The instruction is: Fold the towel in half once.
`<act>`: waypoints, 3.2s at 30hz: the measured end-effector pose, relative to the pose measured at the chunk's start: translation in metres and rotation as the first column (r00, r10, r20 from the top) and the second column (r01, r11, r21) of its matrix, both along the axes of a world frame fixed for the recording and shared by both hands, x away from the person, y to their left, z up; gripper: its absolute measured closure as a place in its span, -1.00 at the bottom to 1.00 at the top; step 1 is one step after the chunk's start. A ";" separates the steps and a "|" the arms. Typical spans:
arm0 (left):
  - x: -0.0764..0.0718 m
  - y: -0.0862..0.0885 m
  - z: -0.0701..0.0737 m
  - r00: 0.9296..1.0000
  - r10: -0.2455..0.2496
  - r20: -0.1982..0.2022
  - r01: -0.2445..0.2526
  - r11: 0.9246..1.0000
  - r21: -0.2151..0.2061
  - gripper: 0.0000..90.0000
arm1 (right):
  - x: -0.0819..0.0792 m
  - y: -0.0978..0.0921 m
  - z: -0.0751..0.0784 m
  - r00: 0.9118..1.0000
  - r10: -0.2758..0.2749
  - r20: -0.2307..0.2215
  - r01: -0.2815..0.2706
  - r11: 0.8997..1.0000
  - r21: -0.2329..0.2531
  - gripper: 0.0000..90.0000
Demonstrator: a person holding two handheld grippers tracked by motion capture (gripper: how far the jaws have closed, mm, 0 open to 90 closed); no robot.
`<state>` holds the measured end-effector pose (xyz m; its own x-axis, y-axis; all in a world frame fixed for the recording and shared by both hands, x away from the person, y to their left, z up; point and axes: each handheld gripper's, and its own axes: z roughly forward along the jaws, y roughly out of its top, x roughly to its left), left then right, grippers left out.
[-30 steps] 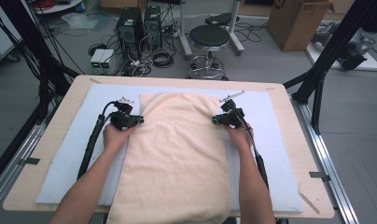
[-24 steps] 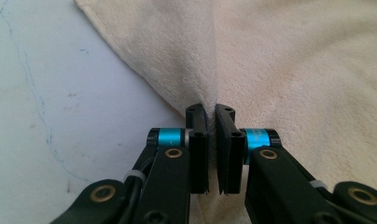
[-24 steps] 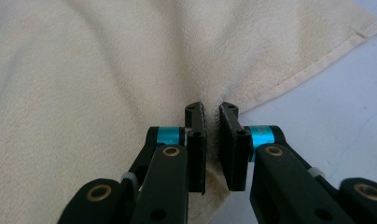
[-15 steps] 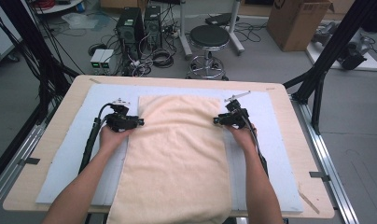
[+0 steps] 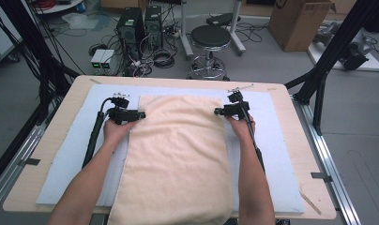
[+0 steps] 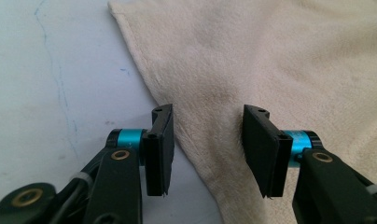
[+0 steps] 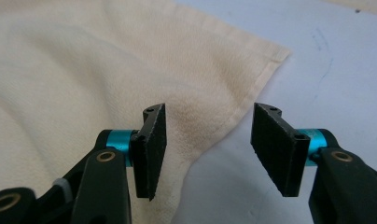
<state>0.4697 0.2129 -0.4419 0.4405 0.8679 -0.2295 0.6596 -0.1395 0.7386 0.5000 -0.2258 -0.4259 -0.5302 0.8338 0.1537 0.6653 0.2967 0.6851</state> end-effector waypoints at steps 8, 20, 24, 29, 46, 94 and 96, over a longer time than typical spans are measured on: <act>0.004 0.002 0.002 1.000 0.023 0.014 -0.022 0.999 -0.035 0.21 | 0.006 0.004 -0.006 0.998 -0.051 -0.027 0.052 0.998 0.034 0.07; 0.009 -0.009 0.003 1.000 0.008 -0.025 -0.007 1.000 0.028 0.81 | 0.005 0.025 -0.008 1.000 0.027 -0.008 -0.027 0.998 -0.060 0.89; 0.007 -0.005 0.009 1.000 0.003 -0.014 -0.003 1.000 -0.001 0.82 | 0.004 0.021 -0.004 0.998 0.052 -0.030 -0.052 0.999 0.000 0.90; 0.009 0.000 0.022 1.000 0.010 0.012 -0.009 0.999 -0.045 0.82 | 0.000 0.011 0.019 0.997 0.070 0.034 -0.073 0.994 0.084 0.91; 0.038 0.008 0.165 0.970 0.024 0.240 -0.011 0.999 -0.053 0.84 | 0.020 -0.007 0.157 0.983 0.041 0.179 -0.070 0.985 0.155 0.92; -0.246 0.060 0.037 0.853 -0.443 0.276 0.458 0.889 0.013 0.81 | -0.246 -0.003 0.040 0.815 0.558 0.154 -0.579 0.777 0.249 0.89; -0.256 0.063 0.030 0.845 -0.473 0.249 0.486 0.874 0.008 0.81 | -0.256 -0.004 0.029 0.781 0.613 0.117 -0.622 0.750 0.226 0.83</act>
<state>0.2134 0.2763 -0.4117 0.8452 0.5239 -0.1054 0.3262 -0.3497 0.8782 0.2436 -0.2293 -0.3966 -0.9251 0.2619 0.2750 0.3701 0.4593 0.8075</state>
